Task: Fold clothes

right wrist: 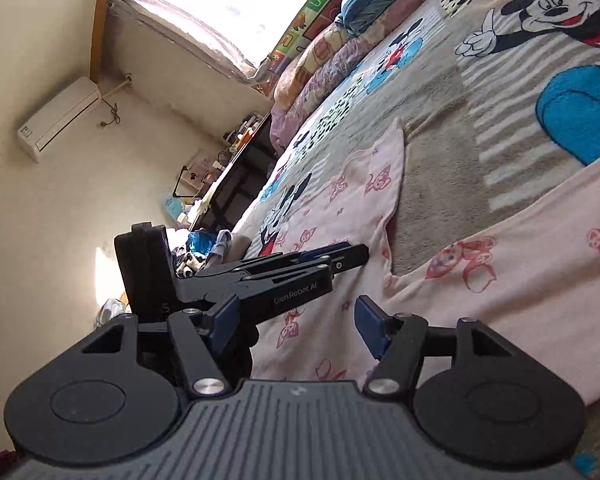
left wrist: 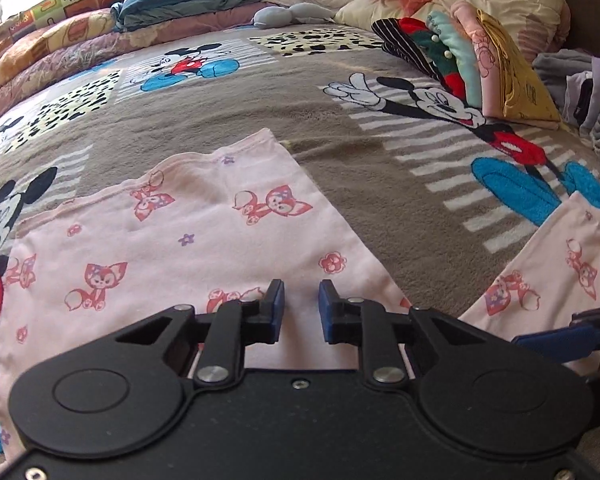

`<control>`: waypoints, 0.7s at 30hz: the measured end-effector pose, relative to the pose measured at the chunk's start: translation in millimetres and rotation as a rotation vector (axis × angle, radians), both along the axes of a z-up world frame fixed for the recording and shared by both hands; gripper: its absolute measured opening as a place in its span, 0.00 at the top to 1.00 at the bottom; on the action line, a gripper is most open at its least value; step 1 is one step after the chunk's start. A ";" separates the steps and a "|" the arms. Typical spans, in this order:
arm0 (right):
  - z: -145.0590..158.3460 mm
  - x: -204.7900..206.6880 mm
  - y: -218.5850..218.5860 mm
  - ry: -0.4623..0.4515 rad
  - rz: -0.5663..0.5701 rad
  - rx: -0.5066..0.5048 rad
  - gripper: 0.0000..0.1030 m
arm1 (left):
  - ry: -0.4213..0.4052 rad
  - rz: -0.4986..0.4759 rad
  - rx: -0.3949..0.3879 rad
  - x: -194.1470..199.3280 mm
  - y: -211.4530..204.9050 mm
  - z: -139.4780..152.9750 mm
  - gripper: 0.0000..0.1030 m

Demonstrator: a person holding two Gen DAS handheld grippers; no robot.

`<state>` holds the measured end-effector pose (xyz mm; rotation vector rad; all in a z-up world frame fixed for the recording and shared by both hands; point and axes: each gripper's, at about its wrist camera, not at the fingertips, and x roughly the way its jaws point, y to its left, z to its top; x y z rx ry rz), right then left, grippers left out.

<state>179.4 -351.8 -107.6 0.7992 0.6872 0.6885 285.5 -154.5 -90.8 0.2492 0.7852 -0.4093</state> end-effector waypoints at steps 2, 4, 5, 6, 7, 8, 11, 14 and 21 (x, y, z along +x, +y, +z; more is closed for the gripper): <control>0.0 -2.1 -1.3 0.004 0.008 -0.061 0.37 | 0.016 -0.019 -0.011 9.7 -3.0 1.6 0.83; 1.1 -4.3 2.0 -0.003 0.034 -0.132 0.37 | 0.026 -0.034 -0.007 20.3 -8.3 1.0 0.83; 0.6 -5.7 5.6 -0.007 0.055 -0.172 0.37 | 0.023 -0.035 0.001 25.1 -10.9 0.1 0.83; 1.0 -7.6 11.0 -0.016 0.079 -0.210 0.37 | 0.023 -0.027 0.003 33.1 -13.2 -0.3 0.83; 1.9 -9.6 17.0 -0.027 0.104 -0.247 0.37 | 0.027 -0.014 0.000 43.3 -15.1 -0.3 0.83; 2.7 -12.3 23.2 -0.038 0.127 -0.277 0.36 | 0.033 0.000 -0.003 53.9 -16.9 -0.3 0.83; 2.9 -15.8 29.3 -0.054 0.157 -0.319 0.34 | 0.051 0.041 -0.012 85.7 -22.2 -0.2 0.83; 2.5 -16.2 27.6 -0.056 0.168 -0.320 0.34 | 0.056 0.099 -0.009 118.3 -25.9 -0.1 0.83; 0.3 -13.2 25.9 -0.062 0.187 -0.323 0.34 | 0.040 0.236 -0.195 161.0 8.6 23.6 0.83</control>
